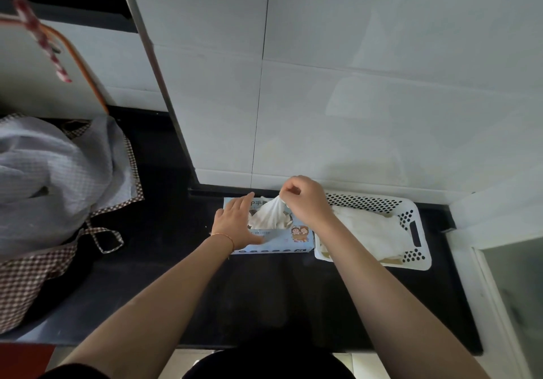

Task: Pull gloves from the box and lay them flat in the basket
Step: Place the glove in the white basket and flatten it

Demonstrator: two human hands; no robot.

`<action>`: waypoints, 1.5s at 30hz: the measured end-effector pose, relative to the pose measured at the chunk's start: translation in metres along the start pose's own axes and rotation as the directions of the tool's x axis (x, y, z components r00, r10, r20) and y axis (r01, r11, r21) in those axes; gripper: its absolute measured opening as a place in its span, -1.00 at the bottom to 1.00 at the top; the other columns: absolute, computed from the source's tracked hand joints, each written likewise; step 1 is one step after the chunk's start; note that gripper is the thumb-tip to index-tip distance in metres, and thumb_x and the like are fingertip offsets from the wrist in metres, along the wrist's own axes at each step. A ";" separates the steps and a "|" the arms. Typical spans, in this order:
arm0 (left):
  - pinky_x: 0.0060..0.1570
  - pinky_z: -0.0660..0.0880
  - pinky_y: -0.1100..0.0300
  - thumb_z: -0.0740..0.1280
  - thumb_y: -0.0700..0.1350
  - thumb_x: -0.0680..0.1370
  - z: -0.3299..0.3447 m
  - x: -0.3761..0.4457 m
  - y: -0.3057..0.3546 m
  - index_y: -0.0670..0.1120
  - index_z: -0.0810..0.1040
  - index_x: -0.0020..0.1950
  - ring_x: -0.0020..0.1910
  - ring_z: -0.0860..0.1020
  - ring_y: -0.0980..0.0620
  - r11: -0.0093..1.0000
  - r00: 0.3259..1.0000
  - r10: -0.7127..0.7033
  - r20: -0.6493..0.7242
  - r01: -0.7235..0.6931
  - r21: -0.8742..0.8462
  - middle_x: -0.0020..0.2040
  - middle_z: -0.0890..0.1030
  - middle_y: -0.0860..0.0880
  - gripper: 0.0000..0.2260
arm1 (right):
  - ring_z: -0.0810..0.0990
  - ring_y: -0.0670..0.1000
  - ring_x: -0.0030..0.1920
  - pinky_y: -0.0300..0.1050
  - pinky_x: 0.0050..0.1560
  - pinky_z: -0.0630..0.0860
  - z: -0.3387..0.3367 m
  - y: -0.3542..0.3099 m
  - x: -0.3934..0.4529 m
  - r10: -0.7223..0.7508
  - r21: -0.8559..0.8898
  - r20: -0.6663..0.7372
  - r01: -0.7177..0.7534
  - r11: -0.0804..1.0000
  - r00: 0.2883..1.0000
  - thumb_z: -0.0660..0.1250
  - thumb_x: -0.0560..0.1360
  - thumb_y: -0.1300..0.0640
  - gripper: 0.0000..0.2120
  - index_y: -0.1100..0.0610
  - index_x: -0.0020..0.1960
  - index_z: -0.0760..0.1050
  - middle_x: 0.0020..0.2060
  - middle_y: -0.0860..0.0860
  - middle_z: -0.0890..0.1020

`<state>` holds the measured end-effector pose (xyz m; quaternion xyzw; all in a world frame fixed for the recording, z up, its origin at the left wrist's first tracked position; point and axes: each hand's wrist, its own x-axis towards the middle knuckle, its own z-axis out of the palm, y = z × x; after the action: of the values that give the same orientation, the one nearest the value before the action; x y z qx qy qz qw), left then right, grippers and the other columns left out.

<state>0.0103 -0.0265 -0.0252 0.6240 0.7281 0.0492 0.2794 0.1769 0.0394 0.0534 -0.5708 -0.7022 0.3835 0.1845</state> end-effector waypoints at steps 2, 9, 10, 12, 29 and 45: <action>0.38 0.27 -0.04 0.49 0.21 0.36 -0.004 -0.001 0.003 0.06 0.25 0.50 0.43 0.29 -0.02 0.993 1.000 -0.002 -0.030 -0.002 -0.116 0.44 0.35 0.03 -0.21 | 0.57 -0.07 -0.15 -0.28 -0.22 0.41 -0.005 0.005 0.000 0.052 -0.019 -0.032 -0.053 0.998 0.998 0.27 0.49 0.23 -0.88 0.14 -0.12 0.58 -0.19 -0.06 0.61; -0.07 0.51 0.15 0.30 0.03 0.55 -0.024 0.002 0.026 0.00 0.62 -0.03 -0.05 0.56 0.04 0.994 0.996 -0.037 -0.087 0.028 -0.103 -0.01 0.62 0.05 -0.85 | 0.58 -0.04 -0.06 -0.20 -0.14 0.43 0.000 0.011 -0.005 0.041 -0.139 -0.042 -0.046 0.989 0.998 0.26 0.56 0.18 -0.89 0.13 -0.02 0.57 -0.06 -0.03 0.62; -0.07 0.55 0.12 0.29 0.00 0.56 -0.027 0.002 0.027 -0.02 0.63 -0.02 -0.08 0.58 0.03 0.992 0.997 -0.051 -0.060 0.044 -0.115 -0.02 0.63 0.05 -0.84 | 0.57 -0.04 -0.08 -0.18 -0.13 0.45 0.002 0.010 -0.008 0.038 -0.122 -0.085 -0.048 0.991 0.996 0.26 0.55 0.20 -0.92 0.12 -0.02 0.53 -0.06 -0.02 0.59; -0.10 0.60 0.07 0.25 -0.06 0.56 -0.035 0.002 0.028 -0.05 0.64 -0.04 -0.13 0.61 0.01 0.991 0.997 -0.053 -0.059 0.045 -0.123 -0.06 0.65 0.03 -0.82 | 0.54 -0.01 -0.13 -0.11 -0.15 0.49 0.002 0.010 -0.016 0.050 -0.075 -0.178 -0.064 0.995 0.983 0.25 0.51 0.24 -0.94 0.10 -0.06 0.45 -0.08 -0.02 0.54; -0.21 0.41 0.33 0.39 0.04 0.54 -0.097 -0.008 0.056 -0.09 0.54 -0.01 -0.20 0.50 0.14 0.803 0.980 0.023 -0.198 -0.136 -0.581 -0.15 0.56 0.06 -0.79 | 0.48 -0.05 -0.23 -0.17 -0.20 0.35 -0.017 -0.022 -0.018 -0.073 -0.072 -0.073 0.068 0.995 0.995 0.31 0.59 0.04 -0.78 0.14 -0.13 0.61 -0.20 0.01 0.55; -0.36 0.32 0.22 0.43 0.08 0.49 -0.117 -0.013 0.073 -0.19 0.48 -0.26 -0.38 0.37 0.01 0.762 0.967 -0.055 -0.248 -0.119 -0.636 -0.38 0.41 -0.03 -0.63 | 0.64 0.04 -0.20 -0.06 -0.16 0.63 -0.069 -0.024 -0.025 0.227 0.469 0.135 -0.264 0.843 0.964 0.40 0.52 0.11 -0.84 0.15 0.07 0.61 -0.12 0.12 0.67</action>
<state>0.0206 0.0098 0.1081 0.4906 0.6850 0.3803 0.3815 0.2159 0.0367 0.1199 -0.5773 -0.5117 0.5876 0.2442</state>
